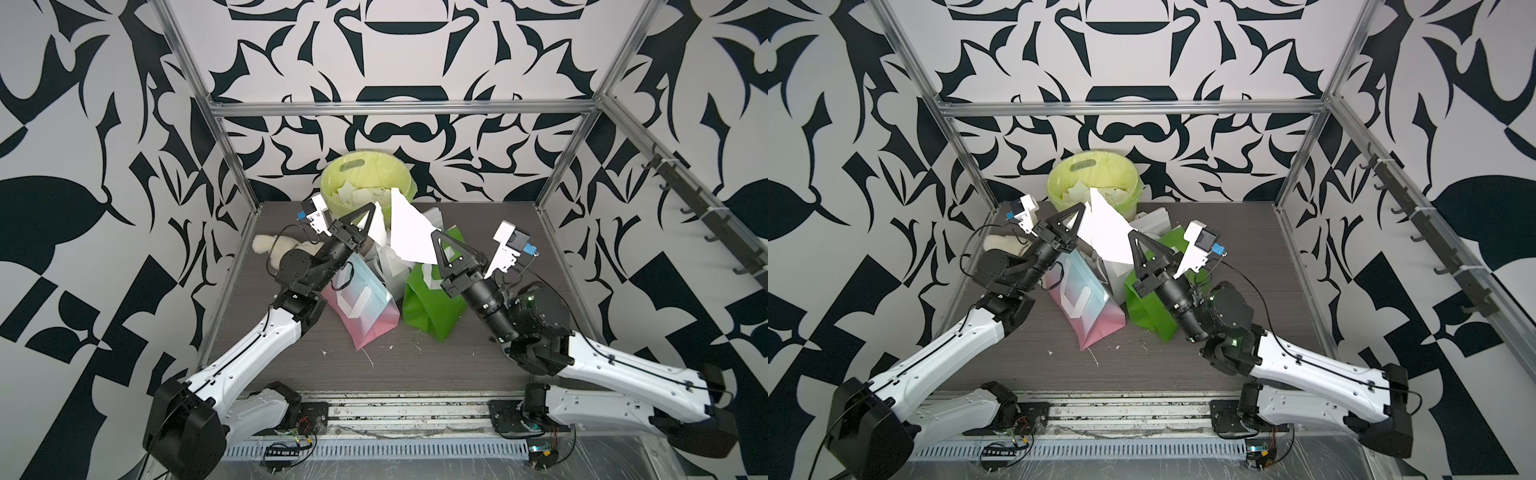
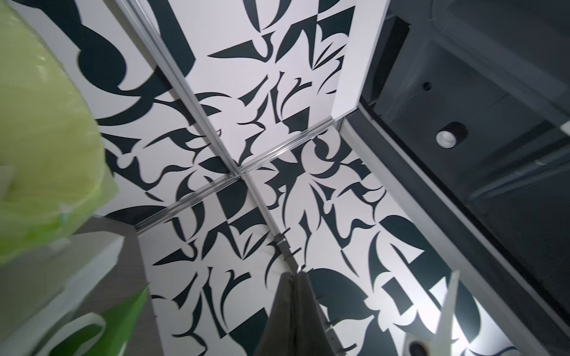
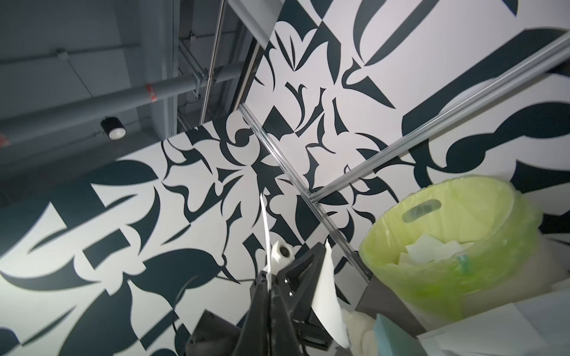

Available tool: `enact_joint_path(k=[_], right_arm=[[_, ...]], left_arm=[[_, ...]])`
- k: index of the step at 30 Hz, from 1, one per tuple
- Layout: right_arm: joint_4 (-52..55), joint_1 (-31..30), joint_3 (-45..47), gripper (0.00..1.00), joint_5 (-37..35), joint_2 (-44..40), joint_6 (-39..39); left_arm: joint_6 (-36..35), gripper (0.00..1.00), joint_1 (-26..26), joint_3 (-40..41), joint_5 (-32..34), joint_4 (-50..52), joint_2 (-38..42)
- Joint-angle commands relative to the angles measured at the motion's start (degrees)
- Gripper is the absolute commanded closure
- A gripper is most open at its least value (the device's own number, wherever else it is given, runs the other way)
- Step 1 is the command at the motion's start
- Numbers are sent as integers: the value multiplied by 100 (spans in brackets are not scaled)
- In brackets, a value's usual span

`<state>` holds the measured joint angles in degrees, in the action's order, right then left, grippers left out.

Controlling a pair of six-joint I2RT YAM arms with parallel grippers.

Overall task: Shred takeout receipts and throw away
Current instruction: Shred the takeout receipt.

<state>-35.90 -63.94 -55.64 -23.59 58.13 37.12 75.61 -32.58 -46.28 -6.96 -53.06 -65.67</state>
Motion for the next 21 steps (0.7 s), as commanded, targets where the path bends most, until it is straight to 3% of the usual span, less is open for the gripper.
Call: enact_joint_path(k=[1, 5, 21], right_arm=[[-188, 616, -462, 100, 391, 284, 2326], [71, 1134, -676, 100, 984, 674, 3335], [495, 1138, -708, 100, 1032, 697, 2839]], left_arm=[[407, 100, -133, 77, 228, -1384, -227], [483, 100, -196, 46, 227, -1693, -361], [540, 98, -267, 128, 727, -690, -30]])
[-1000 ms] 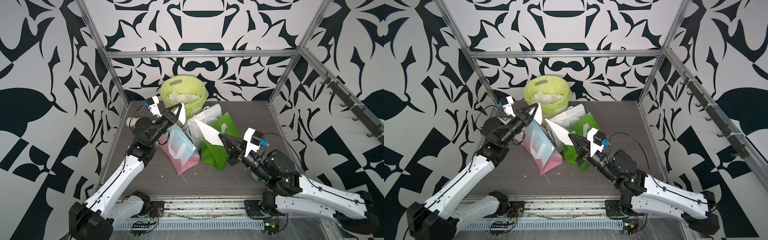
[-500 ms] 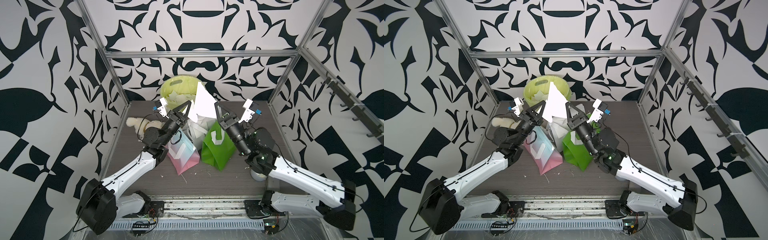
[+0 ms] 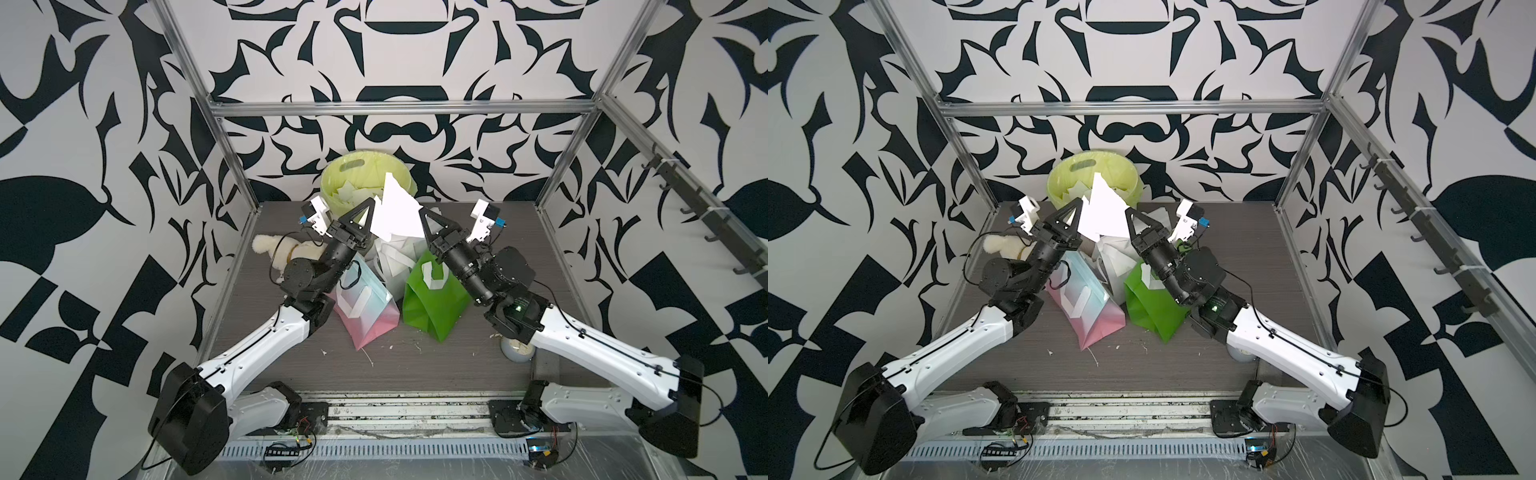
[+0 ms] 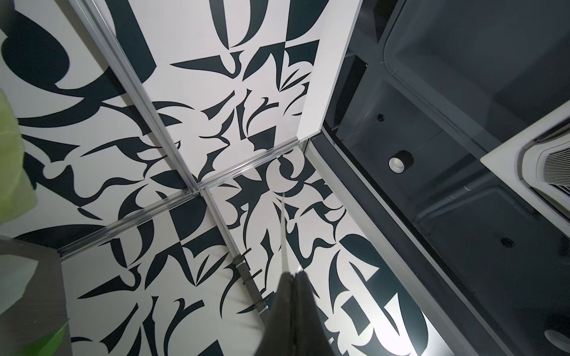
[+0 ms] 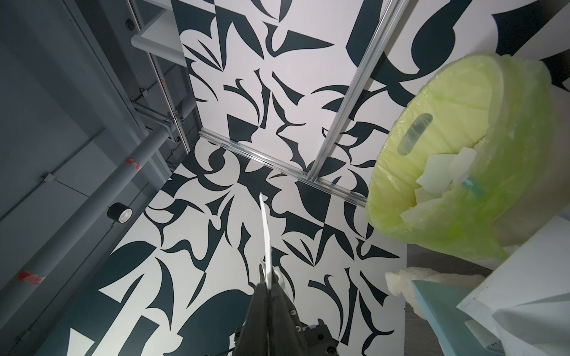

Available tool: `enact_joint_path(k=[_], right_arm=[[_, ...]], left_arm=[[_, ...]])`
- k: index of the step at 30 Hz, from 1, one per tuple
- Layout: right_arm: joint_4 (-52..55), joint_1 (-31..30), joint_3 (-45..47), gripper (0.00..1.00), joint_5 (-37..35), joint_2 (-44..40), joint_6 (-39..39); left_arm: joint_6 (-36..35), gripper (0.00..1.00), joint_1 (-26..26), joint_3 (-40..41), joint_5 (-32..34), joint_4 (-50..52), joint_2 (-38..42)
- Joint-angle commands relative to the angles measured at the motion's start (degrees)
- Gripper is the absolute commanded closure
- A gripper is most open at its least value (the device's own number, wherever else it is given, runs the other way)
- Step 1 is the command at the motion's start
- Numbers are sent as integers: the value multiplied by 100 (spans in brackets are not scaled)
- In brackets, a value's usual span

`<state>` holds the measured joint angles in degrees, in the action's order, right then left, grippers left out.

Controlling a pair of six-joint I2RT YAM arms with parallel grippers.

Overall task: Shred takeout receipts and throw away
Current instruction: Shred the takeout receipt.

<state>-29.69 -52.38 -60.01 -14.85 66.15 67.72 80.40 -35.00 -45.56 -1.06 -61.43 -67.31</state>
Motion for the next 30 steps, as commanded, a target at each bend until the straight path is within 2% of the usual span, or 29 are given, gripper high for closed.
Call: enact_joint_path(k=[1, 30], right_arm=[[-90, -13, -282, 100, 175, -95, -258], [364, -18, -513, 100, 289, 126, -626]], left_arm=[[70, 98, -24, 65, 155, 156, 129], [89, 86, -33, 82, 169, 210, 121]])
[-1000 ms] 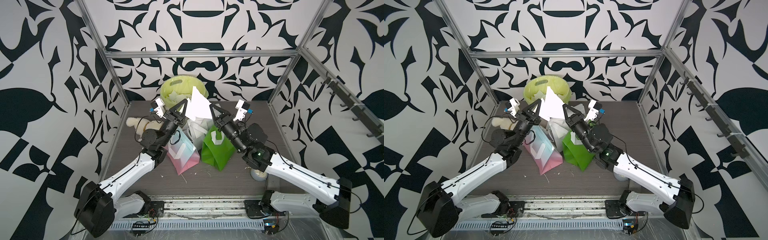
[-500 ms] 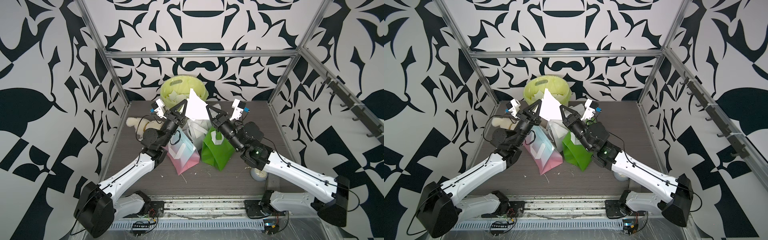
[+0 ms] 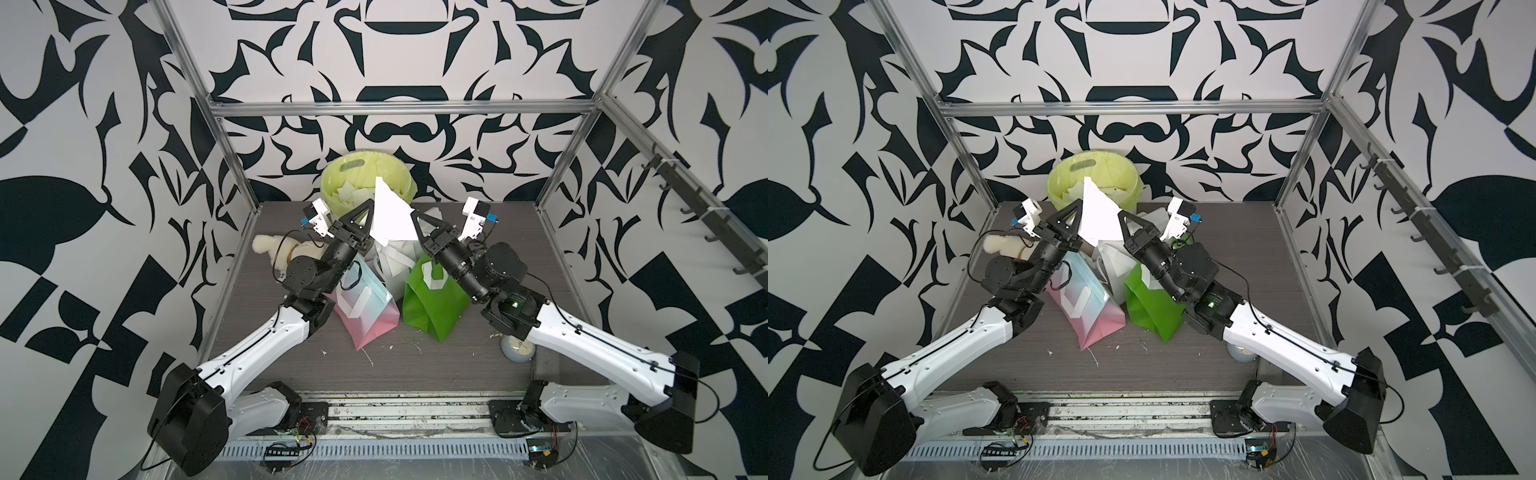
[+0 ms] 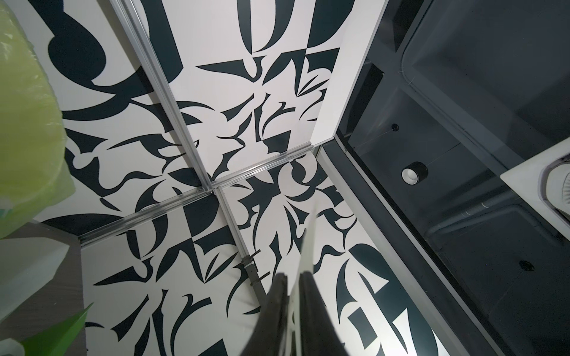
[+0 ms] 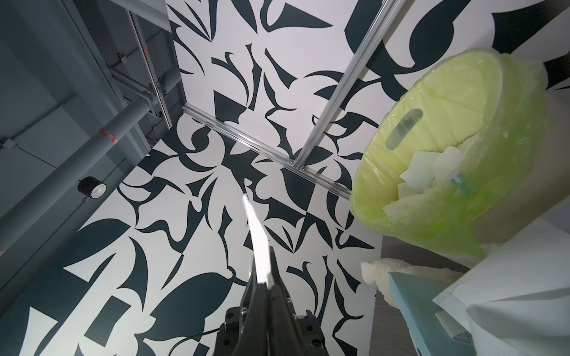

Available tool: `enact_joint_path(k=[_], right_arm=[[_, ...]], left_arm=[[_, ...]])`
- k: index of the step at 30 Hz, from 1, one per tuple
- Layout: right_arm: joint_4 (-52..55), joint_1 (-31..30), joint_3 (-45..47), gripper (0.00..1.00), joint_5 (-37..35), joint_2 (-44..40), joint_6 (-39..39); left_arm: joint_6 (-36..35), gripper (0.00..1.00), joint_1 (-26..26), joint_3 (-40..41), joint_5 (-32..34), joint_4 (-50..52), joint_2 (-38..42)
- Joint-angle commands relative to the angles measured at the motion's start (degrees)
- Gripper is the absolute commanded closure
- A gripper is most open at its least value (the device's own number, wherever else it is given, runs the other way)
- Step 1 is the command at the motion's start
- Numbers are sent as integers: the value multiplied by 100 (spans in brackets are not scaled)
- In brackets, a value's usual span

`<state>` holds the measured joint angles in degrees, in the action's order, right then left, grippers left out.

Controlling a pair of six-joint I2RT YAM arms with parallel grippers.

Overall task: Shred takeout receipts and throw away
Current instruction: Shred the takeout receipt.

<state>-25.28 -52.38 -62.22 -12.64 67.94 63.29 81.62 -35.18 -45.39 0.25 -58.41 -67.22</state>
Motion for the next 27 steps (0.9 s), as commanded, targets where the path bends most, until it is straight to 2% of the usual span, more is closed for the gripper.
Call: enact_joint_path(k=[1, 27], right_arm=[[-46, -21, -300, 100, 58, -53, -227], [194, -27, -300, 100, -81, -123, -353]], left_arm=[[-35, 85, -15, 65, 40, -83, 111], [-59, 77, -15, 65, 63, -75, 137]])
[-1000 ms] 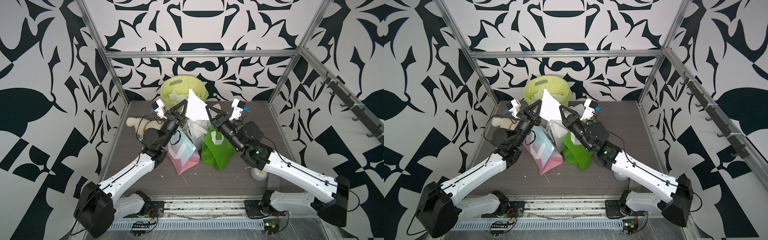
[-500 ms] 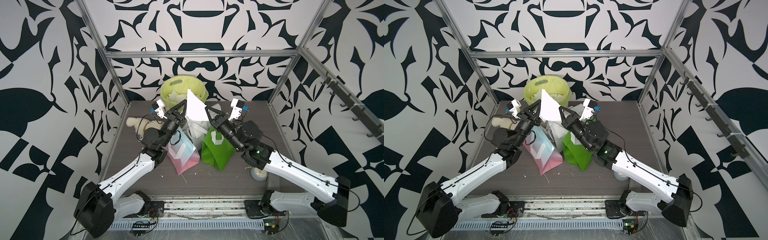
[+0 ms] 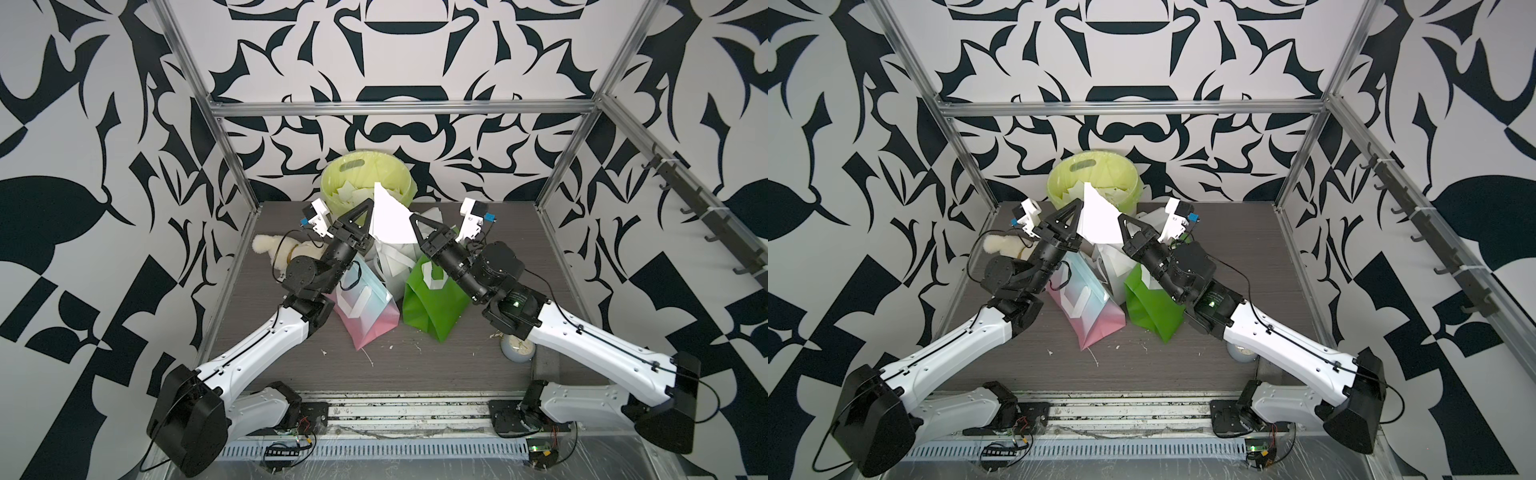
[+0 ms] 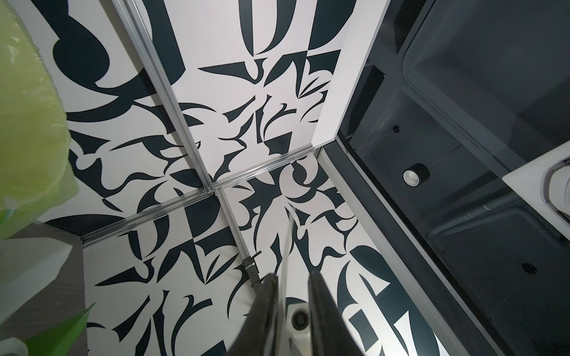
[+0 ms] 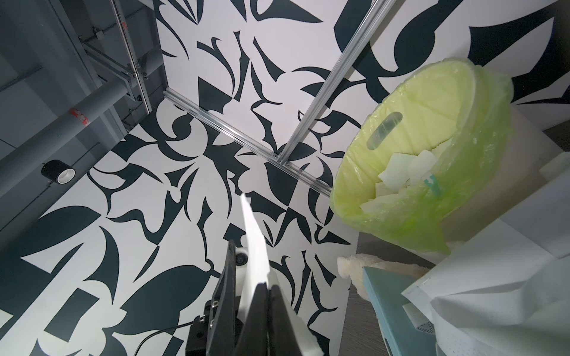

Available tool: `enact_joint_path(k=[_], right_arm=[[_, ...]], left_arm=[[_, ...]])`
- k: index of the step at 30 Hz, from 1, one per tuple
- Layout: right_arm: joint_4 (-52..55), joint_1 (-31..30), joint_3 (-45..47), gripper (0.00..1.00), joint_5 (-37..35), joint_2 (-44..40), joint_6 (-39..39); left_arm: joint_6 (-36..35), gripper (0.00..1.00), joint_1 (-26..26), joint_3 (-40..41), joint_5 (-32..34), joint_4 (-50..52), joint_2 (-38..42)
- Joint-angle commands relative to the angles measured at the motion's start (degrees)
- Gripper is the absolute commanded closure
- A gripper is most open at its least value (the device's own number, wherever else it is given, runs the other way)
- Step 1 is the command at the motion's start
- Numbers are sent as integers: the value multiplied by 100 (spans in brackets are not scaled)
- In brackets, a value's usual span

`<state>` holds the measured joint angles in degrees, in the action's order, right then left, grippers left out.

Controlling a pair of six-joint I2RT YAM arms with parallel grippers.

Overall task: Shred takeout receipts and throw away
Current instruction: Shred the takeout receipt.

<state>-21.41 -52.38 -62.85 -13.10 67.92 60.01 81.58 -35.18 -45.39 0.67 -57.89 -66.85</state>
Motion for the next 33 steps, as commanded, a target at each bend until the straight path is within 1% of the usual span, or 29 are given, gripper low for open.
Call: enact_joint_path(k=[1, 11, 12, 17, 21, 24, 26, 28, 29, 31, 32, 33], right_arm=[[-206, -33, -237, 100, -28, -121, -13], [-422, -30, -263, 100, 143, 19, 55], [-431, -33, -267, 100, 301, 32, 52], [-427, -27, -267, 100, 387, 72, 49], [-417, -34, -281, 100, 447, 82, 22], [-367, -29, -306, 100, 548, 74, -126], [-338, -27, -299, 100, 685, 27, -397], [-275, -27, -281, 100, 889, -61, -881], [-180, -29, -256, 96, 976, -138, -1208], [176, -28, -224, 82, 1015, -322, -1799], [409, -28, -211, 75, 1043, -423, -2195], [618, -30, -202, 70, 1093, -526, -2618]], left_arm=[[-59, 77, -15, 61, 22, -127, 99], [-56, 77, -15, 30, -38, -135, 19], [-63, 77, -15, 21, -45, -130, 22], [-107, 80, -15, 21, -66, -90, 45], [-172, 88, -15, 19, -67, -19, 79], [-289, 99, -15, 30, -71, 49, 139], [-403, 100, -15, 33, -67, 155, 209], [-638, 100, -15, 23, -86, 303, 315], [-840, 100, -15, 10, -140, 419, 395], [-1406, 100, -15, -93, -317, 824, 592], [-1786, 100, -15, -187, -443, 1153, 710], [-2167, 100, -15, -318, -585, 1599, 833]])
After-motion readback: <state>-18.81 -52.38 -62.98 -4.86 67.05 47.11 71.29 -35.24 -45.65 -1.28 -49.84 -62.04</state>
